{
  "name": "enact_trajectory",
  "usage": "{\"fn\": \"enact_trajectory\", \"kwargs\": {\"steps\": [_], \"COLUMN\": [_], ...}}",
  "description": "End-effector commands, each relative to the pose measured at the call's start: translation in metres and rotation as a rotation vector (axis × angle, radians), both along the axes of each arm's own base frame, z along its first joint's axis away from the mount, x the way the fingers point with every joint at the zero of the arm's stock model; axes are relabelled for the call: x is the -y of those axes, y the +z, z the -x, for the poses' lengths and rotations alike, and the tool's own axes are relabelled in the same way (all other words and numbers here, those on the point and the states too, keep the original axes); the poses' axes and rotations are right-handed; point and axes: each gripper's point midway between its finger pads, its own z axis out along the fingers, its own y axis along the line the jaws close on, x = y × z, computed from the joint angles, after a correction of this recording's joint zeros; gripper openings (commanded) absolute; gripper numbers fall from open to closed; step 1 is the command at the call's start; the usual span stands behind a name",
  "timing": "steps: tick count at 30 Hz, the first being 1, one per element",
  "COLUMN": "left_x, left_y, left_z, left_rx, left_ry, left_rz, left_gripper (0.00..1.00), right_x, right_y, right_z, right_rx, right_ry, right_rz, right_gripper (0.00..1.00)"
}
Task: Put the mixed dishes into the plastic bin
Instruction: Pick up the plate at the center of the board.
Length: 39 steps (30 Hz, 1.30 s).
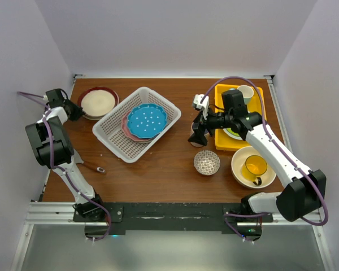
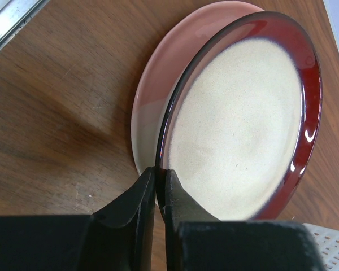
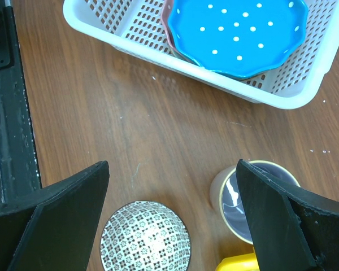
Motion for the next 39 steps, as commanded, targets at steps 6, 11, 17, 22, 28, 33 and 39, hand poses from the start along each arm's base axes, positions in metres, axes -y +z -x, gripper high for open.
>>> {"fn": "enact_trajectory", "kwargs": {"steps": [6, 11, 17, 22, 28, 33, 39], "left_x": [-0.012, -0.01, -0.005, -0.003, 0.0, 0.0, 0.001], "left_y": [0.033, 0.04, 0.056, 0.066, 0.081, 0.092, 0.103], "left_z": [-0.011, -0.011, -0.015, -0.017, -0.019, -0.02, -0.019], "left_rx": [0.071, 0.085, 0.126, 0.152, 0.195, 0.223, 0.256], "left_ry": [-0.004, -0.006, -0.015, -0.02, -0.027, -0.026, -0.025], "left_rz": [-0.049, -0.038, -0.022, 0.0, 0.024, 0.035, 0.049], "left_gripper": [0.0, 0.0, 0.0, 0.0, 0.0, 0.0, 0.0], "right_x": [0.0, 0.001, 0.001, 0.001, 0.001, 0.002, 0.002], "right_y": [0.017, 0.018, 0.017, 0.017, 0.018, 0.018, 0.017], "right_z": [0.002, 0.001, 0.001, 0.002, 0.001, 0.001, 0.002], "right_rx": [0.062, 0.066, 0.065, 0.063, 0.066, 0.067, 0.063], "right_ry": [0.016, 0.014, 0.012, 0.014, 0.014, 0.013, 0.014], "right_rz": [-0.036, -0.036, -0.035, -0.036, -0.039, -0.039, -0.039], "right_gripper": [0.98, 0.98, 0.98, 0.98, 0.98, 0.98, 0.98]}}
